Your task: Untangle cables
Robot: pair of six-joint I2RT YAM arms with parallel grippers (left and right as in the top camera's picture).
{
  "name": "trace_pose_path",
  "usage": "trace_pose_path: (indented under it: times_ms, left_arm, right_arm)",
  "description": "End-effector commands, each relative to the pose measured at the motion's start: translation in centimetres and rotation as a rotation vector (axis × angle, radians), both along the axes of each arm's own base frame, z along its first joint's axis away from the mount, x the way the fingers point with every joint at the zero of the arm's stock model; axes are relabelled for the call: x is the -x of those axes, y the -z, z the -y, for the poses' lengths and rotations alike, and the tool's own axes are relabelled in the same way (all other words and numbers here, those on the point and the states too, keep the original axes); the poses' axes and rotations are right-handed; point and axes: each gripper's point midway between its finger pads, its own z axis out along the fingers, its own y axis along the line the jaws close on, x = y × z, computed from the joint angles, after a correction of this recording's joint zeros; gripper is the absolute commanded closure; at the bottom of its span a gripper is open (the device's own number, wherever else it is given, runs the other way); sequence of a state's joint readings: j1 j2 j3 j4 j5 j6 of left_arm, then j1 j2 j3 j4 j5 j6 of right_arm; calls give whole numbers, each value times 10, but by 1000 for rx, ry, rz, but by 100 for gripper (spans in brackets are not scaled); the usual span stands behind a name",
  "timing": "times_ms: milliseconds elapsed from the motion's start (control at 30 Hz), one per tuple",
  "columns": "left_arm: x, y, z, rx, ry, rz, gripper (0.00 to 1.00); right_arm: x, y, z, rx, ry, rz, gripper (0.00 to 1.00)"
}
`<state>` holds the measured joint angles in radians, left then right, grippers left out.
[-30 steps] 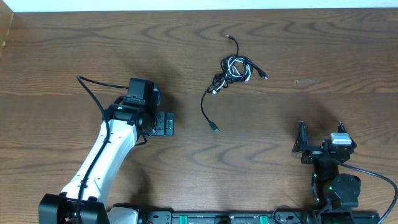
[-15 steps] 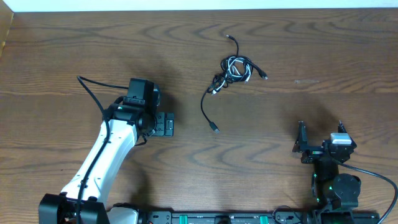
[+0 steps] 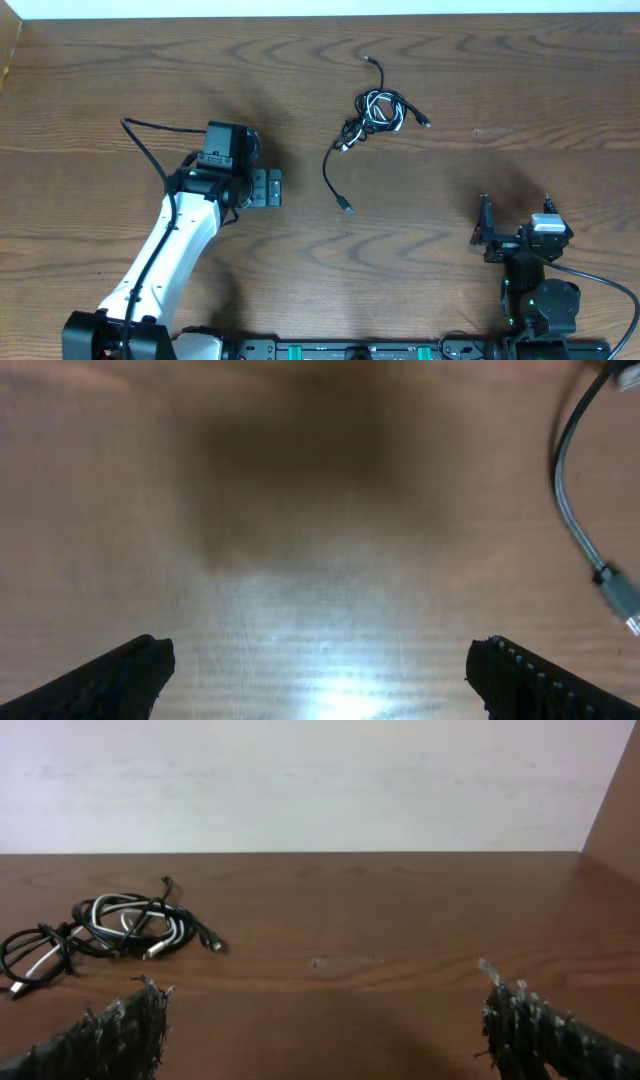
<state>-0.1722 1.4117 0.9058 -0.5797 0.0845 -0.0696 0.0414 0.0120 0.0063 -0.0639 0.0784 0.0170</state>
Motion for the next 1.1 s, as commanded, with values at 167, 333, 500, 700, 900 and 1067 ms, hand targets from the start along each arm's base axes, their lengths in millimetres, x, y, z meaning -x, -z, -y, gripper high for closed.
trace_pose_path:
  times_ms: [167, 333, 500, 700, 900, 1067]
  left_arm:
    - [-5, 7, 3, 4, 22, 18, 1]
    - [-11, 10, 5, 6, 23, 30, 1]
    - [-14, 25, 5, 1, 23, 1, 1]
    - [-19, 46, 6, -5, 23, -35, 1]
    - [-30, 46, -1, -43, 4, 6, 1]
    - [-36, 44, -6, -74, -12, 34, 1]
  right_arm:
    - [0, 0, 1, 11, 2, 1, 1]
    - [0, 0, 1, 11, 2, 1, 1]
    - [0, 0, 1, 11, 2, 1, 1]
    - [0, 0, 1, 11, 2, 1, 1]
    - [0, 0, 1, 11, 2, 1, 1]
    - [0, 0, 1, 11, 2, 1, 1]
